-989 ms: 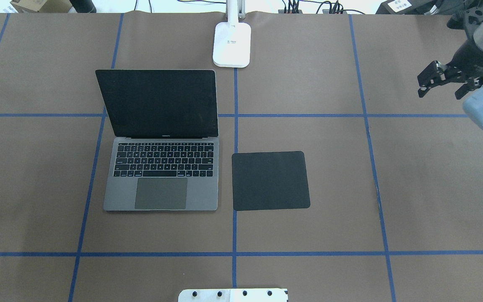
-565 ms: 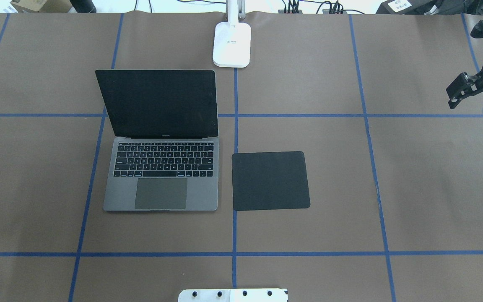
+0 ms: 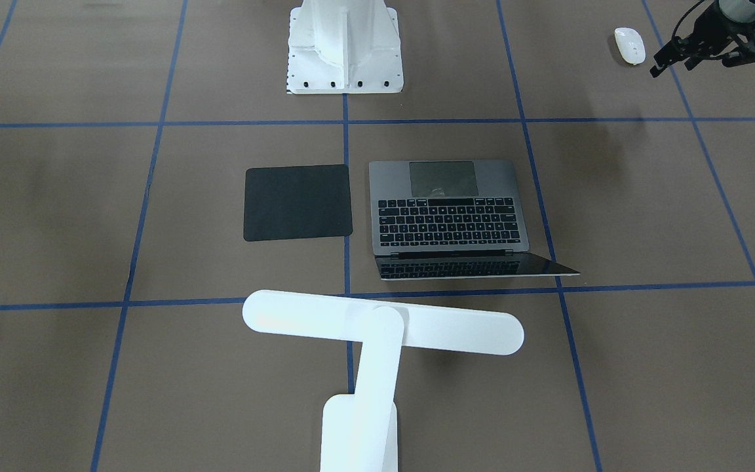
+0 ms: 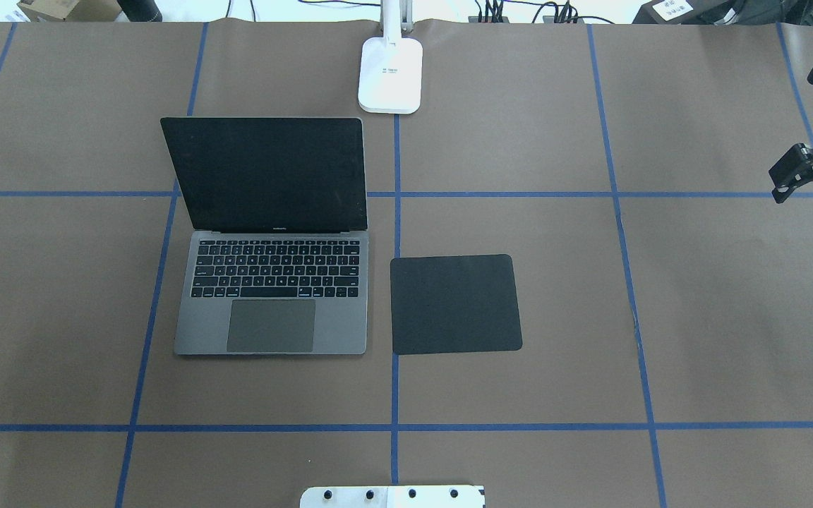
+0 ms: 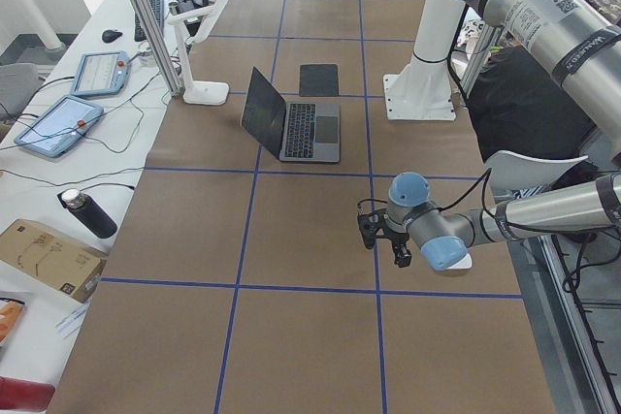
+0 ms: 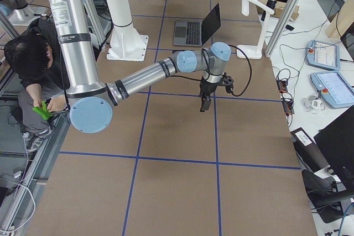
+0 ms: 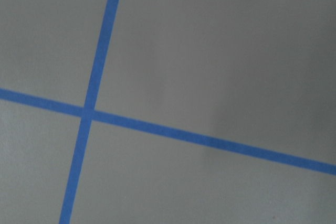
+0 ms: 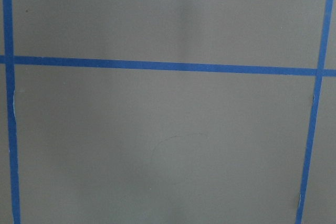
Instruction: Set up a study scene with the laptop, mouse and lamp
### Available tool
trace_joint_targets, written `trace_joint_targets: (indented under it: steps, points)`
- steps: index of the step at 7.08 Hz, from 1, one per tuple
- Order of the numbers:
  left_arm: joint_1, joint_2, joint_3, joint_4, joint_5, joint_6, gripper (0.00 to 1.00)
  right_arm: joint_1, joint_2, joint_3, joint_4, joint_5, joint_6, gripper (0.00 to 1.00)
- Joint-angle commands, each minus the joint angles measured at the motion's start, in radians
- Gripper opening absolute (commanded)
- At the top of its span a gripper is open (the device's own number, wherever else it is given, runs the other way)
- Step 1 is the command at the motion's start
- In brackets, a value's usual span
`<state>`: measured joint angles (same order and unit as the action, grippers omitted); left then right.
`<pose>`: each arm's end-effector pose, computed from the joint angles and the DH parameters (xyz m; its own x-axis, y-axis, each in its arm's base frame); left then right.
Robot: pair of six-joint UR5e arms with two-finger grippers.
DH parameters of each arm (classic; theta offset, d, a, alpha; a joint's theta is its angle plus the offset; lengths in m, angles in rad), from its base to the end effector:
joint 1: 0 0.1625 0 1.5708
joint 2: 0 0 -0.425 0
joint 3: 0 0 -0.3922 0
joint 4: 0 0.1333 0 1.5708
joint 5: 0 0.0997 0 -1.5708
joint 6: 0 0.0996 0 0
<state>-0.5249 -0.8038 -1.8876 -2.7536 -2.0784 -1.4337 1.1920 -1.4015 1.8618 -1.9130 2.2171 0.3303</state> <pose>0.1223 -0.1689 0.6372 0.6587 -0.2434 -0.7119 0.0672 0.9615 -0.2666 -0.1284 -0.5208 0.4744 0.7959 -0.0424 0.6039 0.1153 0.9899 -0.0825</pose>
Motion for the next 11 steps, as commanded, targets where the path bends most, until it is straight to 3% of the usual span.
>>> trace_joint_targets:
  steps: [1, 6, 11]
  points:
    - [0.152, 0.000, -0.005, -0.024, 0.003, -0.094, 1.00, -0.002, -0.016, 0.013, 0.000, 0.004, 0.001, 0.99]
    - [0.417, -0.003, -0.005, -0.023, 0.056, -0.220, 1.00, -0.003, -0.025, 0.010, 0.002, 0.004, 0.001, 0.99]
    - [0.520, 0.041, -0.002, -0.023, 0.121, -0.212, 1.00, -0.005, -0.030, 0.011, 0.008, 0.009, 0.003, 0.99]
